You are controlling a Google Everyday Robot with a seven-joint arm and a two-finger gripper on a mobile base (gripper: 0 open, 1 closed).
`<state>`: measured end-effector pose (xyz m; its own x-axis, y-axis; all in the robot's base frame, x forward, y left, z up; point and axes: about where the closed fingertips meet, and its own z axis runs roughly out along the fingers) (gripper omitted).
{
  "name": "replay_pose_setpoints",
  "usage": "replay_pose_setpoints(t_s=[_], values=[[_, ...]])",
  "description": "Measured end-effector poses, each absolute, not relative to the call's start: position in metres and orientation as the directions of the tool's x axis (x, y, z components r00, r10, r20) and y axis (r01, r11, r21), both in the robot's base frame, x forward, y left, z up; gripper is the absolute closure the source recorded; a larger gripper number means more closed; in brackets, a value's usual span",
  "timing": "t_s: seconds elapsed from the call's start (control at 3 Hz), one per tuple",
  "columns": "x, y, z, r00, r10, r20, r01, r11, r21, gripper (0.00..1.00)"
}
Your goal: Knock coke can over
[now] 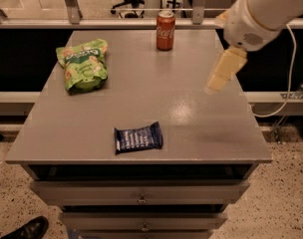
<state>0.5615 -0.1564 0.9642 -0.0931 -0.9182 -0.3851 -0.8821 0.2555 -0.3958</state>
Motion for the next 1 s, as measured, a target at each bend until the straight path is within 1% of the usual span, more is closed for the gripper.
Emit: replay_pose_setpoints(t_s=[0.33, 0.67, 1.0], values=[[0.5882, -0.1458, 0.9663, -0.069, -0.904, -0.421, -0.854, 0.272, -0.443, 0.00], [0.5882, -0.1458, 0.9663, -0.069, -0.904, -0.421, -0.854, 0.272, -0.443, 0.00], [0.5916, -0.1428, 0.9621, -0.064, -0.886, -0.460, -0.852, 0.288, -0.437, 0.00]])
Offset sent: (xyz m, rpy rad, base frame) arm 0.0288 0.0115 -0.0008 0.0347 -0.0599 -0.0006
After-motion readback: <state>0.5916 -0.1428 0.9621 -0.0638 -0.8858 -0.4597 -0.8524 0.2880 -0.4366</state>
